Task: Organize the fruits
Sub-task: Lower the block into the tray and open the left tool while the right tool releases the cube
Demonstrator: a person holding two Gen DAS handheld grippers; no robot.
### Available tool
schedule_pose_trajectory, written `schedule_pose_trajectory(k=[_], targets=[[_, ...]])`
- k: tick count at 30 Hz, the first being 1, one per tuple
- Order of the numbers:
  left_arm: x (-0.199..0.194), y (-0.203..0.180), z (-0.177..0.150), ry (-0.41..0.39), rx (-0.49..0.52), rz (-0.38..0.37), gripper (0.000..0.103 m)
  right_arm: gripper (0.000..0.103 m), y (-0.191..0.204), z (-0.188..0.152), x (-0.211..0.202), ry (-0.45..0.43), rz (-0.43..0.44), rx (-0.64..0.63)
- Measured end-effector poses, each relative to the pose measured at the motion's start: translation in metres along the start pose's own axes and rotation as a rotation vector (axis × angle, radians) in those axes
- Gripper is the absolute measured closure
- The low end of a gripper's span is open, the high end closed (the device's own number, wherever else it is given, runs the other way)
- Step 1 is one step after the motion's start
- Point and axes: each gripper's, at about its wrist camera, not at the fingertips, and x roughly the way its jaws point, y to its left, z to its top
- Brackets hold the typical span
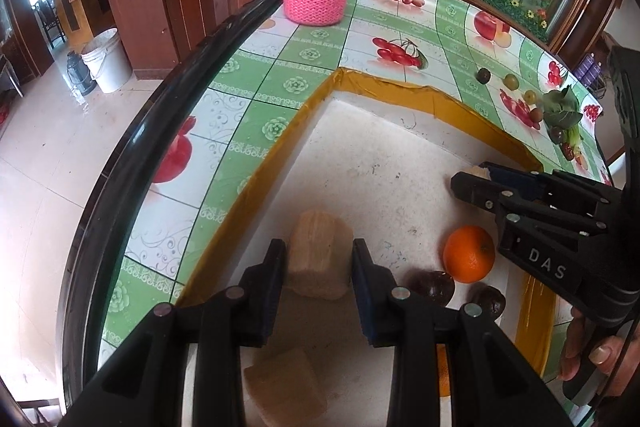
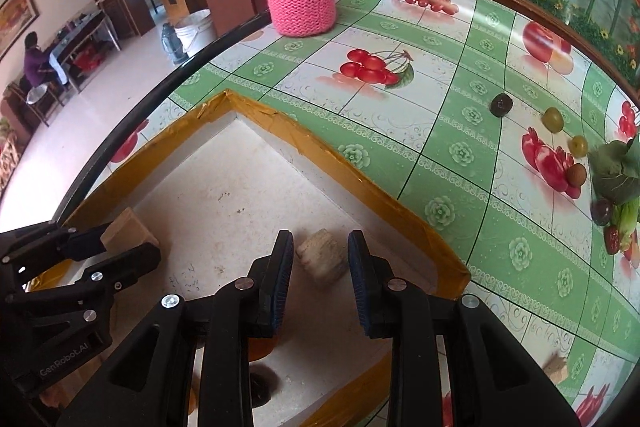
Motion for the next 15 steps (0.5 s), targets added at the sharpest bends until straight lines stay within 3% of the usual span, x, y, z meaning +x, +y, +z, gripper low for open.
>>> schedule_pose_trajectory(k=[15], targets=[[-0.042, 0.002, -0.023, -0.072, -0.038, 0.069, 0.028, 0.066, -0.006, -0.038, -0.066, -0.065, 0.047, 0.059]])
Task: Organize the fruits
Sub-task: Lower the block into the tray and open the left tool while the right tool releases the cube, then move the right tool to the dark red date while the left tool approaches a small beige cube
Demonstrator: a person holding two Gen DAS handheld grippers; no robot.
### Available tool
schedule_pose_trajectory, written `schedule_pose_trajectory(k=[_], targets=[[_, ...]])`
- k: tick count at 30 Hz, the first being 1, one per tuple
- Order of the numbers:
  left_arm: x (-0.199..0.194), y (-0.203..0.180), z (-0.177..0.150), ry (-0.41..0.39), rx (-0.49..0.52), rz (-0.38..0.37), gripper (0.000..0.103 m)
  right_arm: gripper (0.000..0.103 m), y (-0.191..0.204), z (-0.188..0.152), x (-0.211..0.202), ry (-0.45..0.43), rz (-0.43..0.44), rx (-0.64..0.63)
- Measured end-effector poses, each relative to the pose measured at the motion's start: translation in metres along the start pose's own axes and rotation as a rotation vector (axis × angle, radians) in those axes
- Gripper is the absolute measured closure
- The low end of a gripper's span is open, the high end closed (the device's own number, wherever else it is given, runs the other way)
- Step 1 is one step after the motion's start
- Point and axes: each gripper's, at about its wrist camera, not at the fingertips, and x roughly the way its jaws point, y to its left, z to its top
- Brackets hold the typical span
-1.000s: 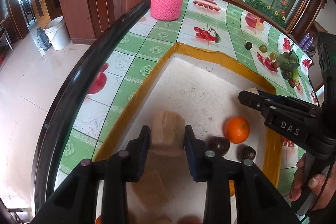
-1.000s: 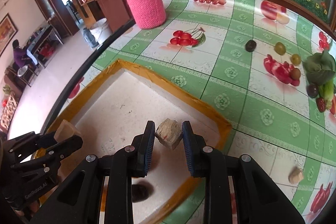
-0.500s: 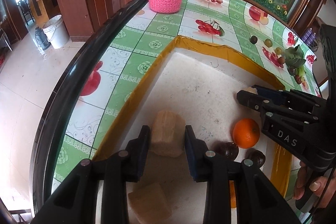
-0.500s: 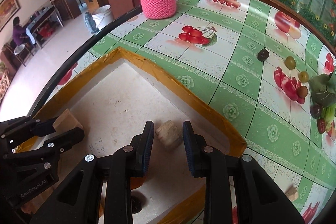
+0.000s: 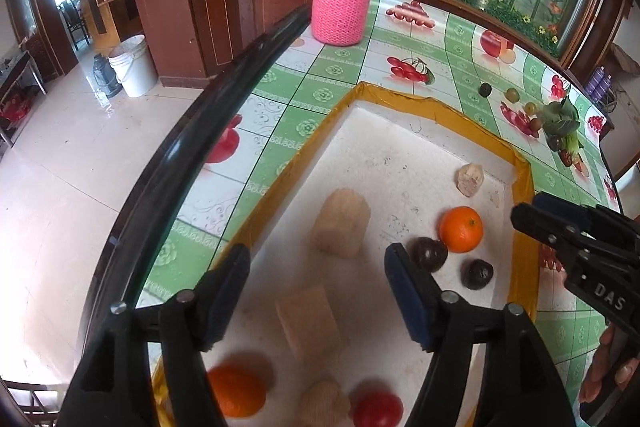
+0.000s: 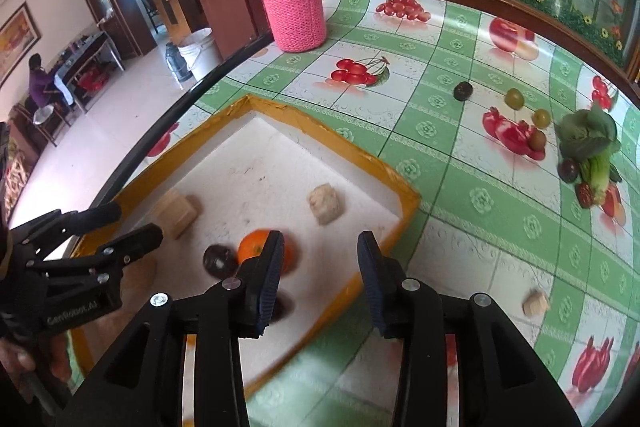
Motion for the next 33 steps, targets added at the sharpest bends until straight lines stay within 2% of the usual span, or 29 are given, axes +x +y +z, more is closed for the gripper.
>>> schedule_pose_trajectory(k=[1, 4, 12, 14, 24, 26, 28, 33], targets=[[-0.004, -0.002, -0.003, -0.006, 0.003, 0.004, 0.025, 0.063, 0.000, -0.005, -0.006, -0.004, -0.005, 0.006], [-0.015, -0.009, -0.010, -0.025, 0.012, 0.002, 0.024, 0.055, -0.003, -0.022, -0.023, -0.022, -0.001, 0.019], [-0.039, -0.045, -0.030, -0.042, 0.071, -0.026, 0.019, 0.054, -0.026, -0.080, -0.052, -0.008, -0.047, 0.054], [-0.044, -0.058, -0.035, -0.051, 0.091, -0.036, 0.011, 0.054, -0.042, -0.097, -0.061, -0.009, -0.073, 0.082], [-0.060, -0.130, -0.058, -0.044, 0.226, -0.089, 0.010, 0.053, -0.161, -0.163, -0.125, -0.083, -0.263, 0.312], [-0.062, -0.142, -0.062, -0.038, 0.243, -0.099, 0.010, 0.050, -0.179, -0.179, -0.136, -0.092, -0.287, 0.343], [-0.062, -0.153, -0.067, -0.029, 0.262, -0.106, 0.010, 0.045, -0.194, -0.194, -0.140, -0.091, -0.300, 0.376], [-0.059, -0.180, -0.073, -0.008, 0.305, -0.114, 0.009, 0.045, -0.216, -0.214, -0.132, -0.077, -0.259, 0.434]])
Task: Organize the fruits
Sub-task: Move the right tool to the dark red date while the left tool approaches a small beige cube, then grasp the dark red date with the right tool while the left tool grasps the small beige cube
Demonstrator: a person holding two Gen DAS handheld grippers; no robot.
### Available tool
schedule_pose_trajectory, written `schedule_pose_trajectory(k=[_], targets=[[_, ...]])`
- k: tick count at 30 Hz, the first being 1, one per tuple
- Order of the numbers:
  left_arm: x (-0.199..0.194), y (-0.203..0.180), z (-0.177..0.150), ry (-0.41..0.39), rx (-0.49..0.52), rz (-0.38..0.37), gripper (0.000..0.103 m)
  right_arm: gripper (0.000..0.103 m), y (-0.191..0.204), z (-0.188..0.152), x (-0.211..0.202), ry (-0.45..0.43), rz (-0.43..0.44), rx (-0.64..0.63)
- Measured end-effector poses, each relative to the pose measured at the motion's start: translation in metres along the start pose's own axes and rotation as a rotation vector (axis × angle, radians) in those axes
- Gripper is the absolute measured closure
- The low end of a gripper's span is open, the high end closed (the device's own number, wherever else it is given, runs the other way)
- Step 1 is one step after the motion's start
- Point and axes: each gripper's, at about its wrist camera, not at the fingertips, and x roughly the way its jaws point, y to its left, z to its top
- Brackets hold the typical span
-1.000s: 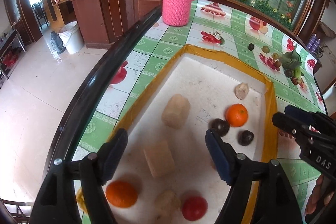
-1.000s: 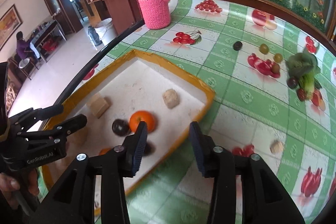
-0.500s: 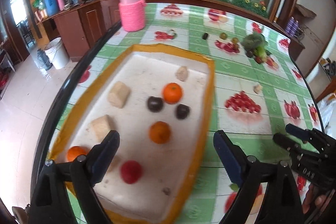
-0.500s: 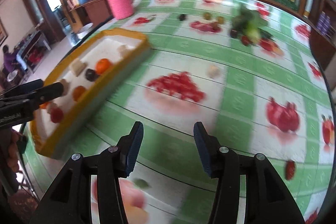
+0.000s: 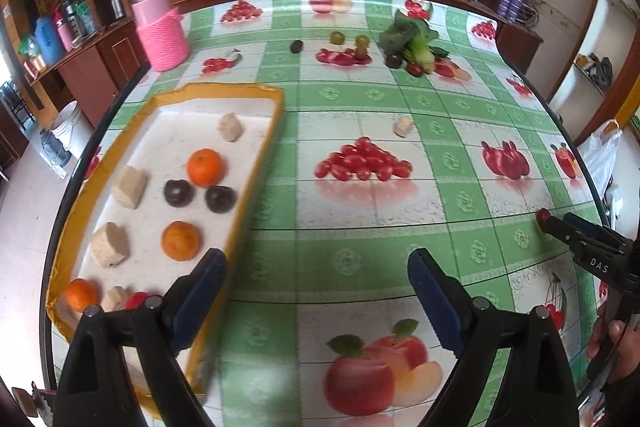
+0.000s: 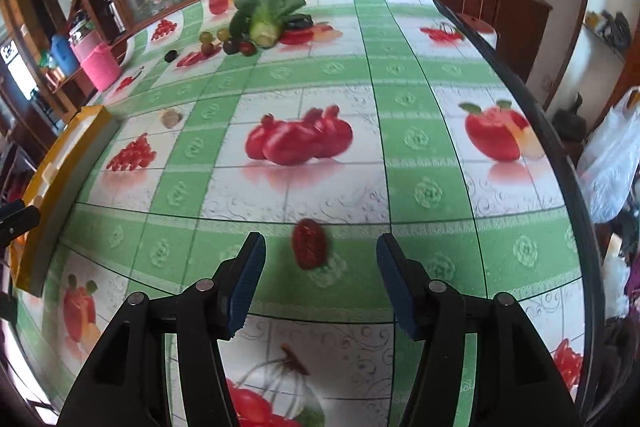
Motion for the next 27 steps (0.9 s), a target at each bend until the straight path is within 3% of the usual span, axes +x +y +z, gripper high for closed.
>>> schedule_pose_trajectory(k=[4, 8, 13, 19, 21, 24, 26, 27], targets=[[0.008, -0.019, 0.005, 0.017, 0.036, 0.000, 0.009, 0.052, 0.004, 0.000, 0.008, -0.006, 0.023, -0.030], [0.022, -0.033, 0.014, 0.044, 0.047, -0.003, 0.009, 0.081, 0.013, 0.001, 0.013, -0.021, -0.002, -0.096], [0.047, -0.046, 0.034, 0.070, 0.050, -0.007, 0.009, 0.084, 0.012, -0.004, 0.009, -0.027, -0.003, -0.107], [0.079, -0.059, 0.074, 0.052, 0.036, -0.010, 0.010, 0.084, 0.002, -0.010, 0.001, -0.027, 0.061, -0.071], [0.092, -0.065, 0.084, 0.049, 0.047, -0.001, 0.014, 0.084, -0.002, -0.010, 0.000, -0.025, 0.075, -0.057], [0.111, -0.072, 0.093, 0.065, 0.063, -0.004, 0.030, 0.084, -0.006, -0.008, 0.001, -0.022, 0.092, -0.037], [0.123, -0.074, 0.095, 0.077, 0.057, -0.015, 0.050, 0.084, -0.008, -0.007, 0.002, -0.022, 0.099, -0.030], [0.128, -0.073, 0.095, 0.085, 0.049, -0.025, 0.055, 0.084, -0.008, -0.007, 0.002, -0.022, 0.101, -0.028]])
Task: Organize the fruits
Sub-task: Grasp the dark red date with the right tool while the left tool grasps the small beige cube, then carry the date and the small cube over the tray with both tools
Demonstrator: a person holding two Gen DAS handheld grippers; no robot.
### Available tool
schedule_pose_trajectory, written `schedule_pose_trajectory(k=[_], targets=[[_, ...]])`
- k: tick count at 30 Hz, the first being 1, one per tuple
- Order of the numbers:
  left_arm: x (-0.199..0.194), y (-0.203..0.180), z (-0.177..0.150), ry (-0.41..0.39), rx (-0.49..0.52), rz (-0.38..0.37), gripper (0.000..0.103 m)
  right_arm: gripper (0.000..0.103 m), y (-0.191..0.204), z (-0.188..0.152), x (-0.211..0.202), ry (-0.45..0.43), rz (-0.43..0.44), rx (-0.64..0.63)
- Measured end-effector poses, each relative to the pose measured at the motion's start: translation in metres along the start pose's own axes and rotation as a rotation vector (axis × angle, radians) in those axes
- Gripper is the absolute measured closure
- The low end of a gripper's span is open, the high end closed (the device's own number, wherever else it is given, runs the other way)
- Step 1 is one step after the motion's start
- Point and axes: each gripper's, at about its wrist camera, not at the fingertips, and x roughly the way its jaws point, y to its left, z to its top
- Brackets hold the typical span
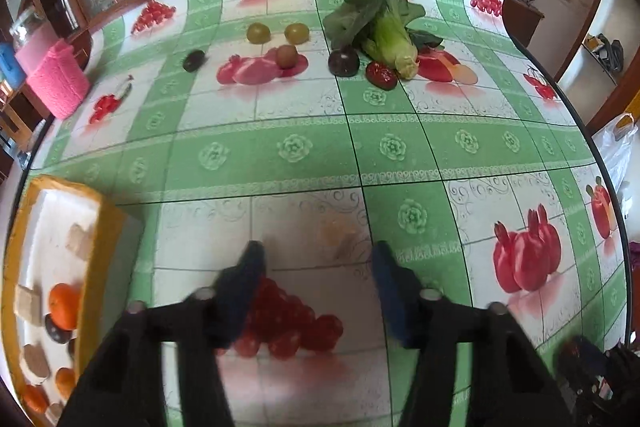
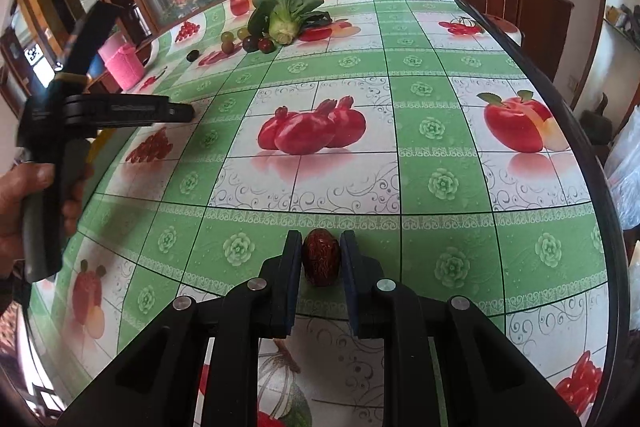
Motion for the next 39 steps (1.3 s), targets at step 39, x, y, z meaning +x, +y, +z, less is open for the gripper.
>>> schedule_pose_trajectory(k=[39], targets=[[-0.160, 0.122, -0.144, -0.211, -0.166, -0.092, 0.082, 0.084, 0.143, 0.002, -0.007, -0.003, 0.077, -0.245]])
